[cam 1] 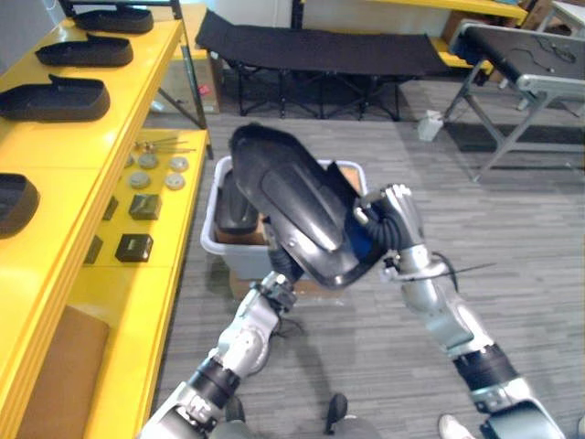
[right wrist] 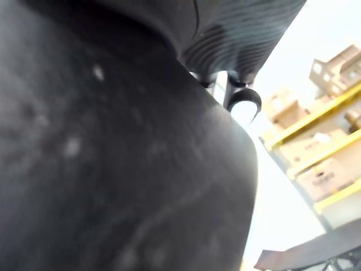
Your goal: Walk over and take plastic housings, then place them on the shelf
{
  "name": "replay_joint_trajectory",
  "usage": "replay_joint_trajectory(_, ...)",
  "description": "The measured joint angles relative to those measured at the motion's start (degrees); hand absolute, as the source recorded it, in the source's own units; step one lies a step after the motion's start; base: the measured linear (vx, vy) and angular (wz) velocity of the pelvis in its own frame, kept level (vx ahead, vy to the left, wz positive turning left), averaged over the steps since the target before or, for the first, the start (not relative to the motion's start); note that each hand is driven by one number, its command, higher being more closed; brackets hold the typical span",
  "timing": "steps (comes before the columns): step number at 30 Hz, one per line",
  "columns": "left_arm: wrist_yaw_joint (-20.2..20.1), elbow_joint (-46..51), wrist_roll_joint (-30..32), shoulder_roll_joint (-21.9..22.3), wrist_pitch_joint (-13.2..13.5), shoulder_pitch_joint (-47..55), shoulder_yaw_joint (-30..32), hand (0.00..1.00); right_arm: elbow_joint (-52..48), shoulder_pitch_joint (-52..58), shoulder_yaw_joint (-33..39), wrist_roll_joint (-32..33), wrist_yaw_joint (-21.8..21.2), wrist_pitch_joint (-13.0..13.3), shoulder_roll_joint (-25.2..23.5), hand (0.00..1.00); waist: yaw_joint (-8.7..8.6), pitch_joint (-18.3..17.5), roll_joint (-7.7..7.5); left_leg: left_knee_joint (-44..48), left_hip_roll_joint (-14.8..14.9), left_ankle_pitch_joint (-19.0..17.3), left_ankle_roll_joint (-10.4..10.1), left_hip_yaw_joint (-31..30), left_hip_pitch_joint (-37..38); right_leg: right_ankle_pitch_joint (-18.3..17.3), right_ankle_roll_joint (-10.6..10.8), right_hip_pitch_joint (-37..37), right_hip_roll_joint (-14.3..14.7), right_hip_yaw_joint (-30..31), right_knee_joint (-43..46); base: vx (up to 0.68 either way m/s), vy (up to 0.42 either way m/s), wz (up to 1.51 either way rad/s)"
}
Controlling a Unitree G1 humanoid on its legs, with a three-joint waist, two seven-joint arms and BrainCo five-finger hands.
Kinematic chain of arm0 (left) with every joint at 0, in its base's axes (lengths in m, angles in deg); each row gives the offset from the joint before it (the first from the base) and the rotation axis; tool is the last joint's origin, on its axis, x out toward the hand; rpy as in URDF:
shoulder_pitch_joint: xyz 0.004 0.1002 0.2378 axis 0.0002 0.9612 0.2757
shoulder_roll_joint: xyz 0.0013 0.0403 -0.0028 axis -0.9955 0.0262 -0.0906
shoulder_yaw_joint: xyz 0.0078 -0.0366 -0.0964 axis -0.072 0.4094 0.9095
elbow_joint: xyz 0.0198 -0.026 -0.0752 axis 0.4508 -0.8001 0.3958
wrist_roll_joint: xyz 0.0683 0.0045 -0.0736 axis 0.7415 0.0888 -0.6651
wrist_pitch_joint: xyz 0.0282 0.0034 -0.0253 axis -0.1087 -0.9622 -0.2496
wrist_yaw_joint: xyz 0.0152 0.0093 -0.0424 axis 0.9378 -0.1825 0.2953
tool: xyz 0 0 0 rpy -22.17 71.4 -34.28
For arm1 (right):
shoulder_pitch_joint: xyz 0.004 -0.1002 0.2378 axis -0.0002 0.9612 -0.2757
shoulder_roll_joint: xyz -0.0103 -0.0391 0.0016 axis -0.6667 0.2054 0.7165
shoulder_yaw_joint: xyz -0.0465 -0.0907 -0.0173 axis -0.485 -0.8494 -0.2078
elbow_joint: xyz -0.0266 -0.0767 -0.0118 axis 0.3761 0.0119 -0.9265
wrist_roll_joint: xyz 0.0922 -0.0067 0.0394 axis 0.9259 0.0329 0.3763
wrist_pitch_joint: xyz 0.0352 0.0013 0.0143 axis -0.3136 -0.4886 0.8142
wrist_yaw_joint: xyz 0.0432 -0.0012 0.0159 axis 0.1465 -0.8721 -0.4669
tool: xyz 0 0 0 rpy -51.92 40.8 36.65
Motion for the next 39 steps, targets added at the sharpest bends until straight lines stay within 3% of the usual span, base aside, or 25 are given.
replay_joint_trajectory(4, 3.23, 0.87, 4.55, -0.03, -0.09, 0.01, 0.02, 0.00, 0.05, 0.00, 0.49, 0.00, -0.65, -0.01, 0.41, 1.00, -0.03, 0.00, 0.00, -0.05, -0.01, 0.01, 0.01, -0.01, 0.01, 0.00, 0.00, -0.02, 0.02, 0.01, -0.01, 0.00, 0.000, 0.00)
replay_joint_trajectory(16, 9.02, 0.88, 14.59, -0.48, -4.05, 1.04, 0.09, 0.00, 1.19, 0.00, 0.70, -0.04, -2.59, -0.48, 0.65, 1.00, -0.01, 0.00, 0.00, -0.04, -0.09, 0.04, 0.03, -0.11, 0.03, 0.01, 0.00, 0.03, 0.04, -0.01, -0.05, 0.00, 0.000, 0.00)
replay_joint_trajectory(17, 9.50, 0.87, 15.01, -0.49, -4.31, 1.04, 0.10, 1.00, 1.19, -0.01, 0.70, -0.08, -2.60, -0.48, 0.64, 1.00, 0.00, 0.00, 0.00, -0.04, -0.08, 0.04, 0.03, -0.13, 0.04, 0.01, 0.00, 0.05, 0.05, -0.02, -0.06, 0.00, 0.000, 0.00)
replay_joint_trajectory(21, 10.80, 0.85, 15.42, -0.59, -6.47, 1.36, 0.10, 1.00, 1.19, -0.21, 0.64, -0.17, -2.62, -0.48, 0.64, 1.00, 0.00, 0.00, 0.00, 0.00, -0.09, 0.04, 0.04, -0.15, 0.07, 0.01, 0.00, 0.09, 0.09, -0.02, -0.06, 0.00, 0.000, 0.00)
replay_joint_trajectory(25, 12.03, -0.31, 19.68, -0.68, -8.19, 2.69, 0.12, 1.00, 1.18, -1.09, -0.54, -0.60, -3.98, -0.46, 0.70, 1.00, -0.02, -0.01, 0.00, 0.03, -0.09, 0.04, 0.04, -0.17, 0.12, 0.02, 0.00, 0.14, 0.15, -0.01, -0.05, 0.00, 0.000, 0.00)
replay_joint_trajectory(39, 12.35, -2.03, 26.73, -2.80, -8.72, 3.19, 0.17, 1.00, 0.83, -1.85, -1.69, -0.69, -4.48, 2.40, 0.71, 1.00, -0.03, -0.01, 0.00, 0.05, -0.17, 0.04, 0.04, -0.19, 0.13, 0.03, 0.02, 0.15, 0.17, -0.01, -0.05, 0.00, 0.000, 0.00)
